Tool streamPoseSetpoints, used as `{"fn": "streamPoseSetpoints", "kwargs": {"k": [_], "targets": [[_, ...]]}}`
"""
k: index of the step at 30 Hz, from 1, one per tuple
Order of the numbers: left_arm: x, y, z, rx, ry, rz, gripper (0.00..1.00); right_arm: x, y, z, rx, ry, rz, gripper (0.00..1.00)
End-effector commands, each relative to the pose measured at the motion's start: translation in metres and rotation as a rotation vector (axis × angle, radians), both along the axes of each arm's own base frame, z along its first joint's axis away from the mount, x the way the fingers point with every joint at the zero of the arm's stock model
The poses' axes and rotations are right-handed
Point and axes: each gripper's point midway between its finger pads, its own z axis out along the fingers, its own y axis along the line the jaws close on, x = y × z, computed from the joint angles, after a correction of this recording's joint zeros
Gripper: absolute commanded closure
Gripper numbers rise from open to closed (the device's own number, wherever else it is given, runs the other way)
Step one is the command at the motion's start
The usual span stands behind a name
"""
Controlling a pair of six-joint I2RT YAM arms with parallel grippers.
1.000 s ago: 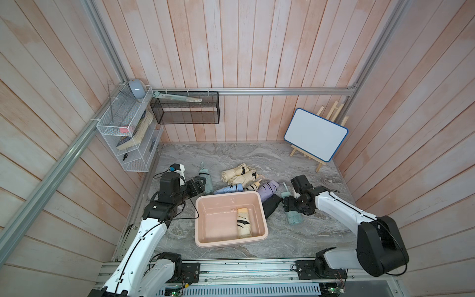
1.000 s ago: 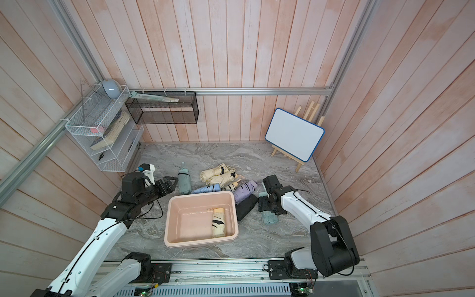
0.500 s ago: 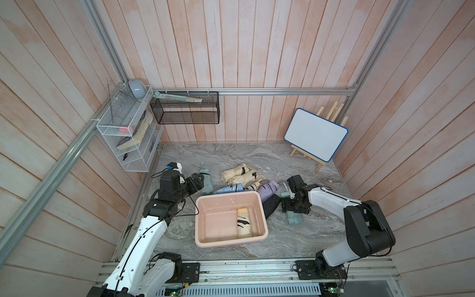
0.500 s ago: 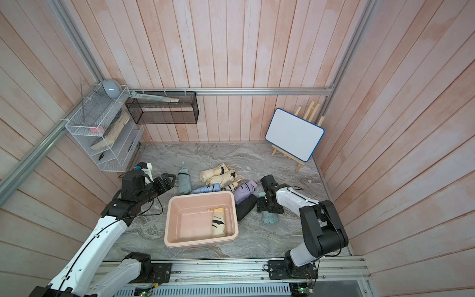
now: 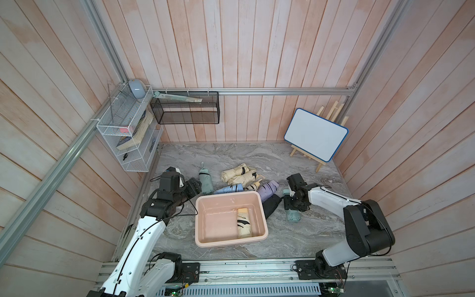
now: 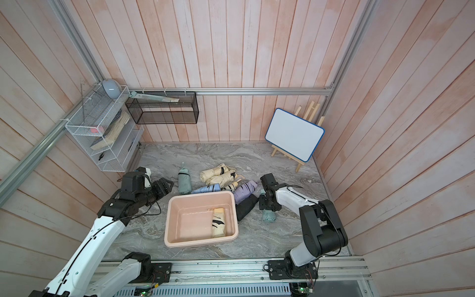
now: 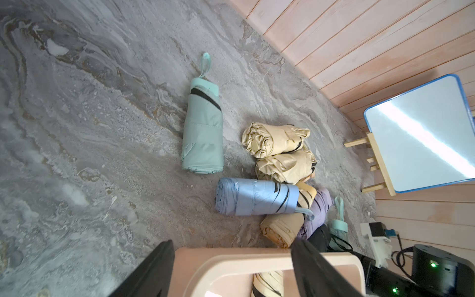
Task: Put the umbrella into the storage box
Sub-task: Pick up the umbrella from the center of the board.
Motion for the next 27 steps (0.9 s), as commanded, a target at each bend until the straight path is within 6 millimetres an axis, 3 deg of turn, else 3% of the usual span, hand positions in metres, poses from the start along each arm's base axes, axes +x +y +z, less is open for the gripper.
{"fn": "streamPoseSetpoints", "kwargs": {"k": [1,6,10,18,24,27], "targets": [[-0.019,0.004,-0.004,0.005,0.076,0.014,0.22,0.003,-0.001,0.014,0.026,-0.054,-0.040,0.51],[-0.040,0.006,-0.018,-0.021,0.158,0.050,0.25,0.003,0.012,0.046,0.151,-0.115,-0.103,0.55],[-0.056,0.005,-0.023,-0.073,0.174,0.073,0.27,0.003,0.035,0.096,0.360,-0.213,-0.139,0.57],[-0.073,0.000,-0.027,-0.112,0.209,0.053,0.32,-0.003,0.069,0.179,0.540,-0.327,-0.091,0.57],[-0.087,-0.002,-0.043,-0.128,0.256,0.046,0.36,-0.021,0.134,0.230,0.659,-0.370,0.074,0.55],[-0.091,-0.006,-0.048,-0.134,0.260,0.018,0.38,-0.033,0.170,0.245,0.721,-0.366,0.149,0.55]]}}
